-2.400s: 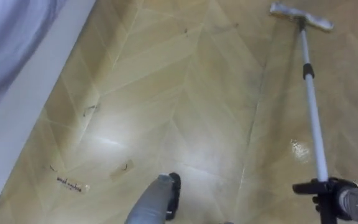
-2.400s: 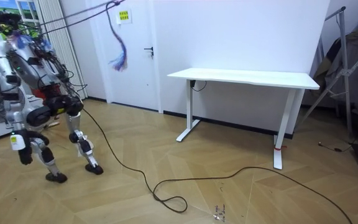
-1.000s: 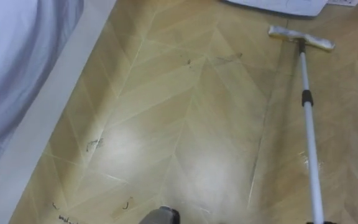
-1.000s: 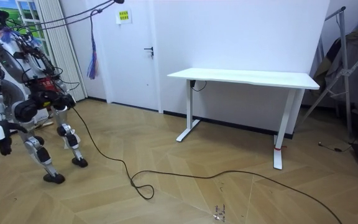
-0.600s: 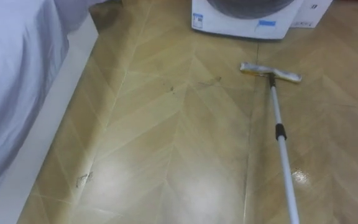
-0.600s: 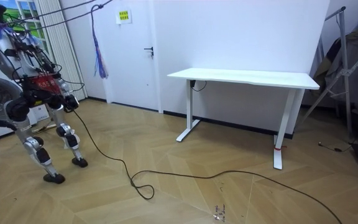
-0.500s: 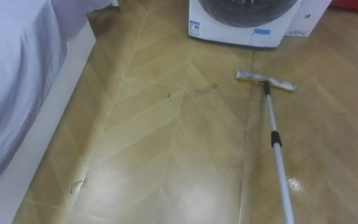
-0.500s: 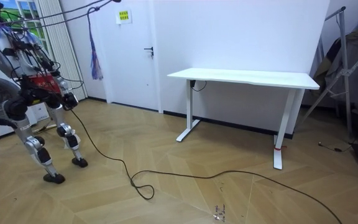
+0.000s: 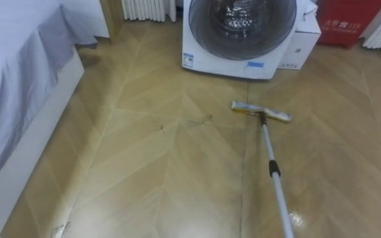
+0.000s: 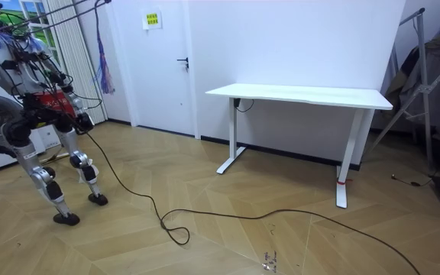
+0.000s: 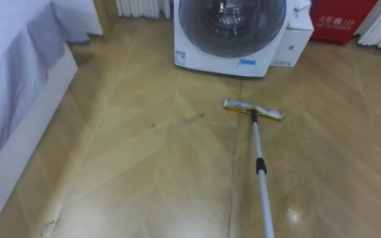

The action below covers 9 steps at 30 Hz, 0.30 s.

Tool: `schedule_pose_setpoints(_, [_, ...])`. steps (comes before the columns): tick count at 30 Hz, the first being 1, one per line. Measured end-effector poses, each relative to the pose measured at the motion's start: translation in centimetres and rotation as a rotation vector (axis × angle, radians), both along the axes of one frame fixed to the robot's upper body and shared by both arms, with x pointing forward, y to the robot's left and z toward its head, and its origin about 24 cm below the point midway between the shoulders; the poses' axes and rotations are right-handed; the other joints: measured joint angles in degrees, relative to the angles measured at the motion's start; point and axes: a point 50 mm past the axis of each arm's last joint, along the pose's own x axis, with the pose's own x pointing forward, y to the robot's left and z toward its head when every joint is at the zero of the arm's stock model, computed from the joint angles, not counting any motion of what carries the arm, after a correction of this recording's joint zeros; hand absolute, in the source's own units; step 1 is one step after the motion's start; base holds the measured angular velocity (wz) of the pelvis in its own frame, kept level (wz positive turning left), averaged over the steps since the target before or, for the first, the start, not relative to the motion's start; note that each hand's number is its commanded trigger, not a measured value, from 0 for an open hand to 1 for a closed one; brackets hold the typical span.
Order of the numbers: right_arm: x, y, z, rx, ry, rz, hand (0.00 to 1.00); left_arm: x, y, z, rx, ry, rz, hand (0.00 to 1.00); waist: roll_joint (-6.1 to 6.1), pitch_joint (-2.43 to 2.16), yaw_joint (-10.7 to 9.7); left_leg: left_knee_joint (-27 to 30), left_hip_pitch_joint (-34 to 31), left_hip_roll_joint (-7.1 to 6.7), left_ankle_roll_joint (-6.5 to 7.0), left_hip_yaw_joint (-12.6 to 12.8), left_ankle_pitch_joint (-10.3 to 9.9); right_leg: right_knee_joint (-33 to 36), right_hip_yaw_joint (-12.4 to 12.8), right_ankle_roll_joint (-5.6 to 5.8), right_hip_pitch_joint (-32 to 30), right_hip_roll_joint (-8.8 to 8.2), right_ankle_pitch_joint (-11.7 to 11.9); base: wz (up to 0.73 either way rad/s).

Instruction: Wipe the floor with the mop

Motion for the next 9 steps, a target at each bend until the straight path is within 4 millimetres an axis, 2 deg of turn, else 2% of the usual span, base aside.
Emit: schedule_pose_setpoints(9, [-0.46,0.16,-0.06,-0.015,0.022,0.017,1.00,0.04,-0.53,-0.09,-0.007,-0.016,0.050,0.00,0.18,-0.10,0.0,-0.3,1.5,-0.01,-0.28,-0.1,0.2,-0.5,0.1,0.01,1.6,0.15,0.0,-0.01])
